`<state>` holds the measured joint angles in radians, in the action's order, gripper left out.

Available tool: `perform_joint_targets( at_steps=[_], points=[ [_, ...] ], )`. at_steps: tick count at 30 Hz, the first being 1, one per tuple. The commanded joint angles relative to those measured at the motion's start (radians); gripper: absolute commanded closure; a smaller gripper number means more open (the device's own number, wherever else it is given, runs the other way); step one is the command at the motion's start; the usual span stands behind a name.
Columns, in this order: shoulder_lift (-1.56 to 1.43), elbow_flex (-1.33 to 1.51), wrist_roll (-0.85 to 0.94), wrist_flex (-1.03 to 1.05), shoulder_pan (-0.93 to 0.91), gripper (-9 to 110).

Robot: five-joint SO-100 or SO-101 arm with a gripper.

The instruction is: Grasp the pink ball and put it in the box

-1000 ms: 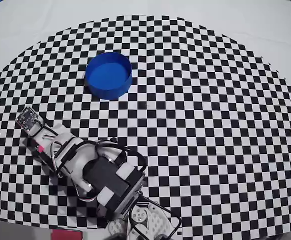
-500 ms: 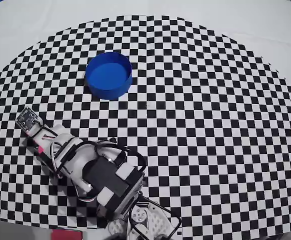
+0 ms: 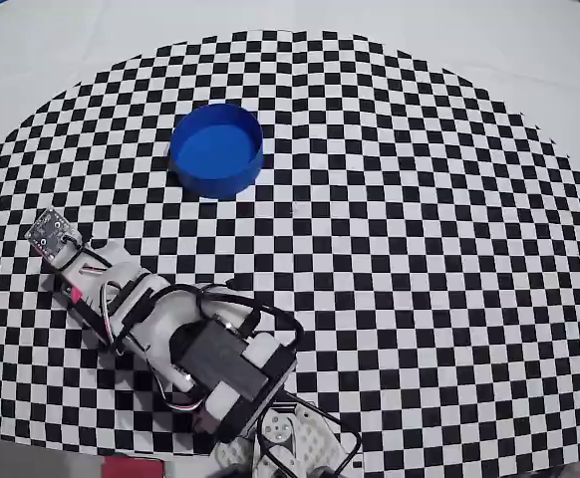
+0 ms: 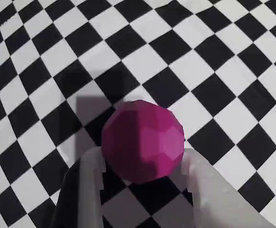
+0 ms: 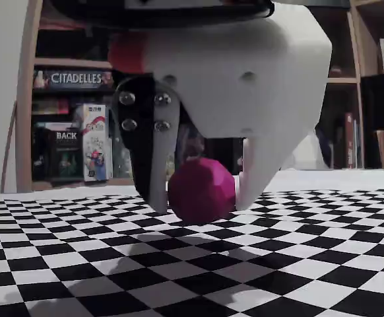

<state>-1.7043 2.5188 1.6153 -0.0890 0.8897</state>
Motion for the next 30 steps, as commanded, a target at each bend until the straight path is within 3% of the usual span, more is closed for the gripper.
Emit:
perform_joint_targets(
  at_steps=[1, 30],
  points=[
    [-0.069, -0.020, -0.003, -0.014, -0.006, 101],
    [-0.376, 0.087, -0.006, -0.014, -0.052, 101]
  ],
)
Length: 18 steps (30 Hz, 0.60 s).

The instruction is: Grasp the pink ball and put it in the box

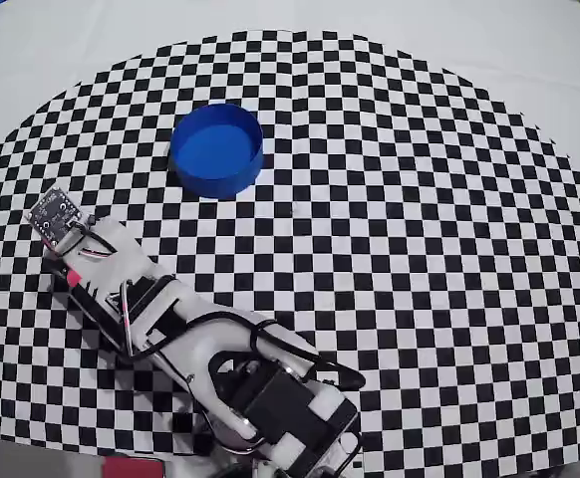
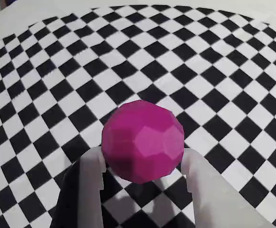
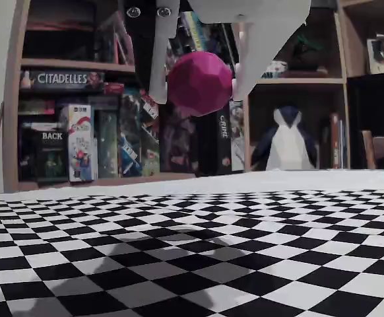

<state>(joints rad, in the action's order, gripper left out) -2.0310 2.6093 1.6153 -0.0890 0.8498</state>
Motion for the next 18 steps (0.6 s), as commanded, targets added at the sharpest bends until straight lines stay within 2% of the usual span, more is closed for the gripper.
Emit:
perform_joint_targets(
  at_steps=[1, 18],
  points=[
    [-0.054, -0.002, -0.006, -0.014, -0.014, 101],
    [-0.110, 0.015, 0.005, -0.002, -0.087, 101]
  ],
)
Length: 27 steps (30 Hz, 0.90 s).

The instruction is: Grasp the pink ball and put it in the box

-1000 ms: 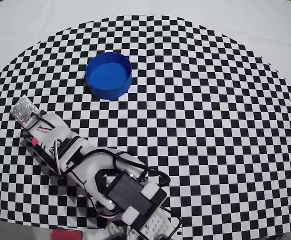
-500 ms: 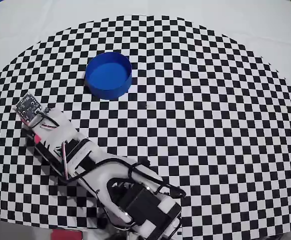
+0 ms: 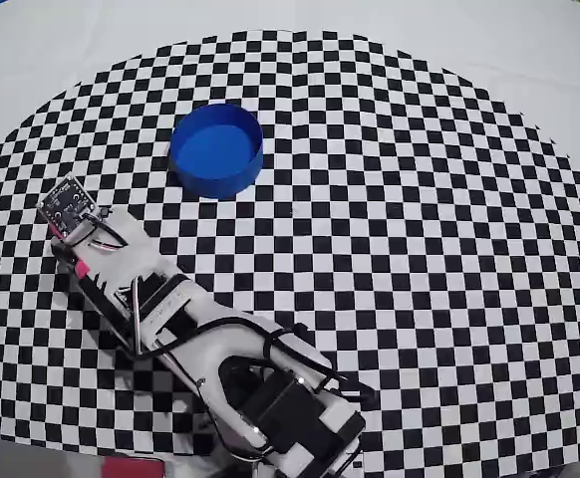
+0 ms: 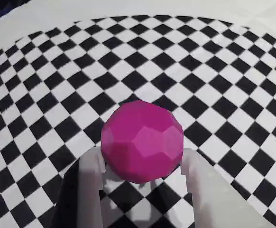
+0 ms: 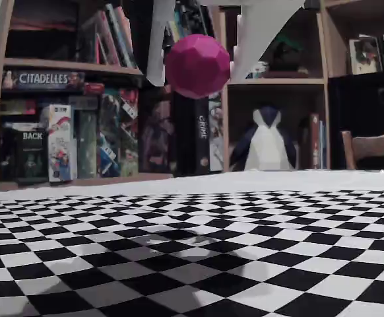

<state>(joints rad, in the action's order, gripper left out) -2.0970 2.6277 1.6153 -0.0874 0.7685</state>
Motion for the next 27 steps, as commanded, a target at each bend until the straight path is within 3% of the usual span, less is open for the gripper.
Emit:
perform_joint_targets(
  at_steps=[1, 27],
  points=[
    [-0.046, -0.003, 0.005, -0.003, -0.012, 101],
    [-0.129, -0.003, 0.005, 0.049, -0.225, 101]
  ],
)
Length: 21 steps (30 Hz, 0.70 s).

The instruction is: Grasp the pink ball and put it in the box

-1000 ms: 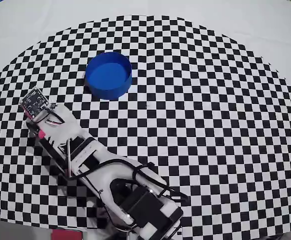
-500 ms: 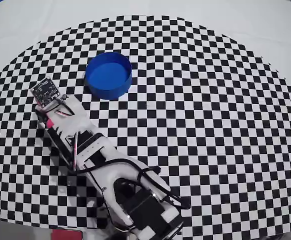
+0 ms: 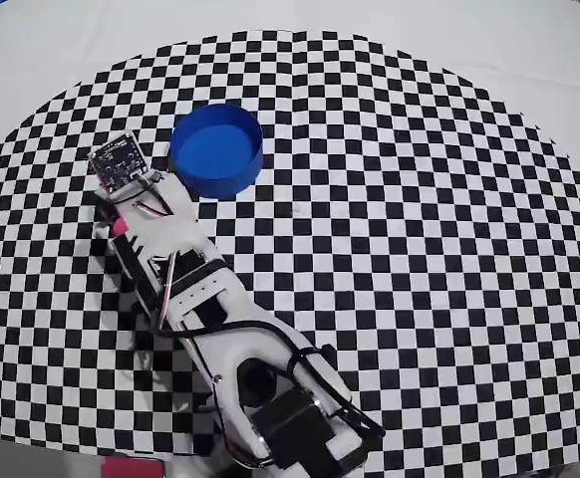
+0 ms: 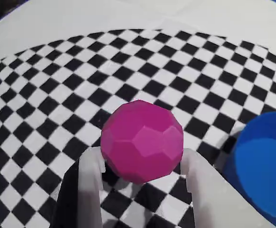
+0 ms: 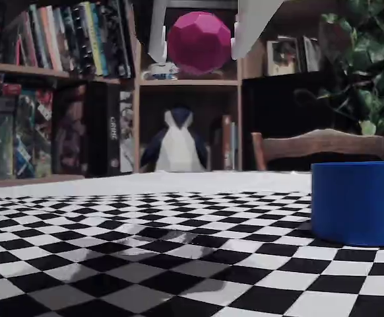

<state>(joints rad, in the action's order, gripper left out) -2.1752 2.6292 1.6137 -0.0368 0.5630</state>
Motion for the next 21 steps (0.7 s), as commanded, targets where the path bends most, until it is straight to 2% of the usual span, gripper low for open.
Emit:
perform_joint_targets(
  at_steps=[1, 21],
  points=[
    [-0.052, -0.005, 0.006, -0.002, -0.026, 101],
    [-0.087, 0.014, 0.006, -0.002, -0.173, 101]
  ],
)
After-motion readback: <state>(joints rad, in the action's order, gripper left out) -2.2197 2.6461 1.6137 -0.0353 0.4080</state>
